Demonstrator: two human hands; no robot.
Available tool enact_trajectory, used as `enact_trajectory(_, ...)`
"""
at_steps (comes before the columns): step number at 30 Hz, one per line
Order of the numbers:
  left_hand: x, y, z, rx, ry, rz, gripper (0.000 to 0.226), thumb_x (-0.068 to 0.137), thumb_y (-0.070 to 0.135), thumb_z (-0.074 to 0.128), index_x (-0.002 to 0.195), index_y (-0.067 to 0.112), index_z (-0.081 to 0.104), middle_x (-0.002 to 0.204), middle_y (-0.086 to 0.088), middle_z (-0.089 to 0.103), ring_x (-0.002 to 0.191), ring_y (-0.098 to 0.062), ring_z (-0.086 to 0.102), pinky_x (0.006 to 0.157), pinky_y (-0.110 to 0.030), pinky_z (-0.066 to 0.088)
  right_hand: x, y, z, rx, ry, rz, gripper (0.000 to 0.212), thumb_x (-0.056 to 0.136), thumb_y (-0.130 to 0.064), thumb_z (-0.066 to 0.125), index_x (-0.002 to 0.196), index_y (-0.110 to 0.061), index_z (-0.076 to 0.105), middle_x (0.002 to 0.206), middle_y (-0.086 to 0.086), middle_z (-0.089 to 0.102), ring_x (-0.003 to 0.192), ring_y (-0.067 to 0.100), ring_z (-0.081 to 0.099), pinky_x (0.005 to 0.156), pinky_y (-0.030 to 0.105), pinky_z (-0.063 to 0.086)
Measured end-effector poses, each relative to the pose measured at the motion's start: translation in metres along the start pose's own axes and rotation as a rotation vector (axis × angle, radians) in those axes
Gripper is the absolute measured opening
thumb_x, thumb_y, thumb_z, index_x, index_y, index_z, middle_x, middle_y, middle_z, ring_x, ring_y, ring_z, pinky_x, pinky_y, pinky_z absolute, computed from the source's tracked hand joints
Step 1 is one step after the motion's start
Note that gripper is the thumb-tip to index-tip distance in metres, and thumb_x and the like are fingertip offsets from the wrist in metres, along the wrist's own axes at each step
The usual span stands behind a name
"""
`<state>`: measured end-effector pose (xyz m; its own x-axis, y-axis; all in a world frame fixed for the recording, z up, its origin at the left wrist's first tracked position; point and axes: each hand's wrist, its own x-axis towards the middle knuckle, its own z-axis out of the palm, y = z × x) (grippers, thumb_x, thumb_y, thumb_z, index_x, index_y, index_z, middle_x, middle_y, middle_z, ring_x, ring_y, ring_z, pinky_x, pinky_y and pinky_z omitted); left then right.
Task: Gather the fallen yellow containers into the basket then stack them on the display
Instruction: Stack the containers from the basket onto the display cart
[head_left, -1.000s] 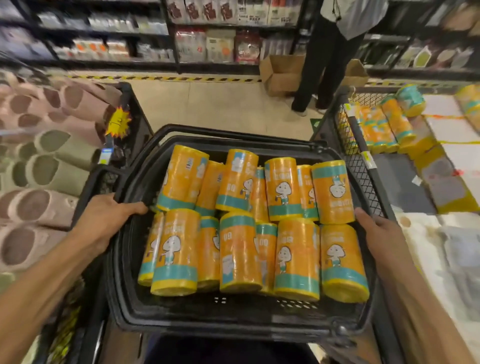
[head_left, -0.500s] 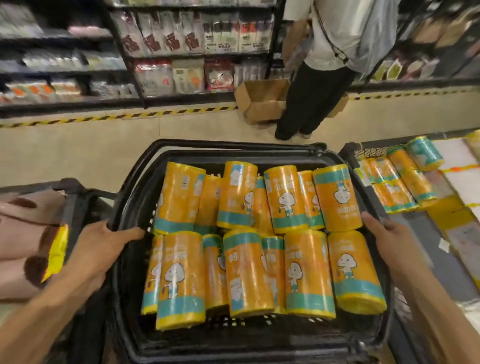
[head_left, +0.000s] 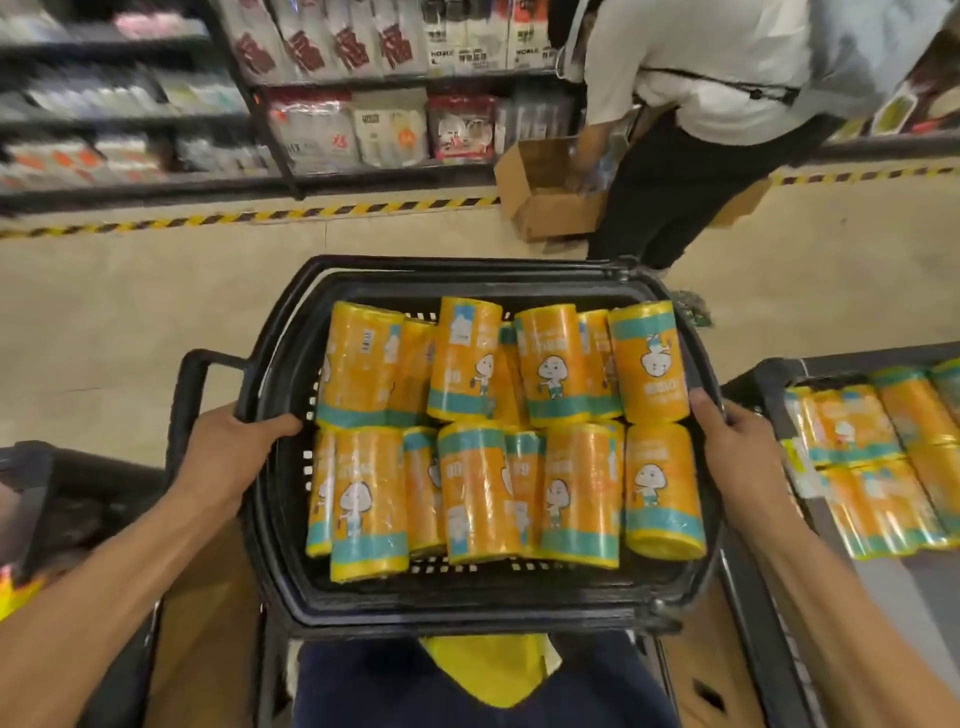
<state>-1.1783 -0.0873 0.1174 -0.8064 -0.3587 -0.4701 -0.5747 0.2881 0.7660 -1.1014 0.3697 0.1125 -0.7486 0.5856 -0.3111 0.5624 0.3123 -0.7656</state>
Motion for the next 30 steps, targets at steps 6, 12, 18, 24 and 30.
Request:
enact_trajectory(6,0.088,-0.031,0.085,0.051,-0.039,-0.059,0.018,0.085,0.008,0.08,0.1,0.011,0.072,0.084,-0.004,0.072,0.074,-0.02,0.067,0.063,-0.028,0.051,0.101,0.067,0.055,-0.05,0.0,0.124,0.057,0.101,-0.053,0.056,0.079,-0.001,0.065,0.074,0.019,0.067,0.069,0.032,0.062,0.064,0.042,0.05)
enact_trajectory(12,0.182,-0.112,0.164,0.191,-0.092,-0.173,0.023,0.084,0.014,0.083,0.103,0.01,0.073,0.09,-0.009,0.074,0.081,-0.026,0.069,0.065,-0.029,0.05,0.173,0.169,0.123,-0.193,-0.096,0.31,0.069,0.085,-0.085,0.044,0.095,-0.022,0.071,0.096,0.005,0.076,0.092,0.028,0.072,0.089,0.054,0.058)
enact_trajectory(18,0.241,-0.198,0.239,0.287,-0.098,-0.266,0.024,0.085,0.014,0.082,0.104,0.006,0.072,0.081,-0.011,0.069,0.07,-0.027,0.062,0.061,-0.029,0.048,0.221,0.239,0.178,-0.253,-0.15,0.494,0.037,0.102,-0.054,0.052,0.107,-0.02,0.064,0.103,0.008,0.071,0.096,0.027,0.067,0.088,0.044,0.054)
enact_trajectory(24,0.277,-0.268,0.296,0.353,-0.144,-0.321,0.027,0.084,0.013,0.083,0.106,0.002,0.073,0.089,-0.016,0.071,0.076,-0.031,0.065,0.072,-0.036,0.052,0.25,0.325,0.22,-0.28,-0.107,0.627,0.036,0.101,-0.046,0.058,0.093,-0.012,0.068,0.109,0.019,0.072,0.102,0.038,0.068,0.096,0.052,0.055)
enact_trajectory(30,0.283,-0.316,0.327,0.364,-0.121,-0.414,0.026,0.084,0.014,0.083,0.104,0.001,0.071,0.072,-0.011,0.062,0.061,-0.025,0.054,0.062,-0.037,0.05,0.281,0.357,0.241,-0.275,-0.105,0.659,0.047,0.107,-0.025,0.054,0.129,0.017,0.056,0.133,0.032,0.057,0.125,0.044,0.055,0.101,0.043,0.042)
